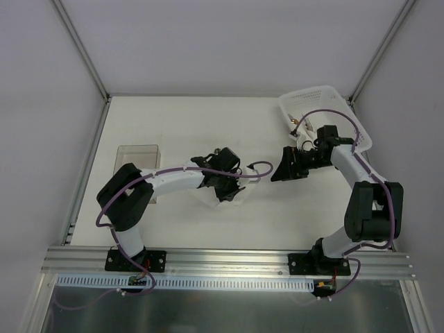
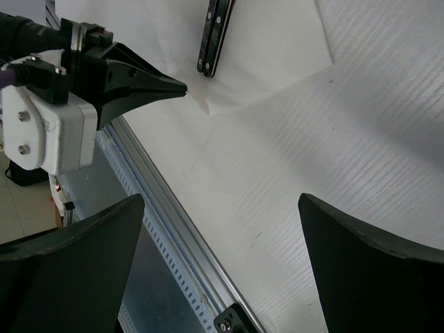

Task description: Place the utensils on the paper napkin and roll it up

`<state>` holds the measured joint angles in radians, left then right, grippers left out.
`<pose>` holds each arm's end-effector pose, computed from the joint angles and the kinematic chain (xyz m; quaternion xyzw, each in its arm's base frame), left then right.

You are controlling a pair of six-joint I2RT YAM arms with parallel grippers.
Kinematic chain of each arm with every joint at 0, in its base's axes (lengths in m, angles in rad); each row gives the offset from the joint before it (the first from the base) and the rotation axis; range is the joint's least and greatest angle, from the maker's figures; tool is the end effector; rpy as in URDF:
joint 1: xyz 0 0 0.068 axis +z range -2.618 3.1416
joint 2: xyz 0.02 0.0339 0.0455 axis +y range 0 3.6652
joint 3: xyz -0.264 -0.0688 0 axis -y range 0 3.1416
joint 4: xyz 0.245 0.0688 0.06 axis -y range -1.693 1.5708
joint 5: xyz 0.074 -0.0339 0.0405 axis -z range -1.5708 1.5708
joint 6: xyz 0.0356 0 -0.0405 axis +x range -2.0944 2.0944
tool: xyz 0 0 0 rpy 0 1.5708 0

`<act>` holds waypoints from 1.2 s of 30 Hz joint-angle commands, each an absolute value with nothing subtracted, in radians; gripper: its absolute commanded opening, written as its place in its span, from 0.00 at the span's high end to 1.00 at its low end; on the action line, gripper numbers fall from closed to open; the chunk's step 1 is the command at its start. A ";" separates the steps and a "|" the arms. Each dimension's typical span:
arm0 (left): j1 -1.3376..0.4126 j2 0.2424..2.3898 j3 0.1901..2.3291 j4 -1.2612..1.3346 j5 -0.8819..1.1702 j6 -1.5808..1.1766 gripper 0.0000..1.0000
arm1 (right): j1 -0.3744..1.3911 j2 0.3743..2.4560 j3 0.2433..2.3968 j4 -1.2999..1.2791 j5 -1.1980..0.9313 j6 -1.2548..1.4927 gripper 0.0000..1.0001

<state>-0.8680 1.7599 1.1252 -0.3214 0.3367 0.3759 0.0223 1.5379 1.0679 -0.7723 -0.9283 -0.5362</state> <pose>0.2266 -0.2858 0.1879 0.5887 0.7342 -0.2275 0.2504 0.2870 0.0349 0.2297 -0.3135 0.8278 0.3900 0.2536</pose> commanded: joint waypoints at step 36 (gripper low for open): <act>-0.761 1.851 1.299 -0.301 0.272 0.526 0.95 | 0.305 1.850 1.095 -0.531 -1.174 -0.244 0.51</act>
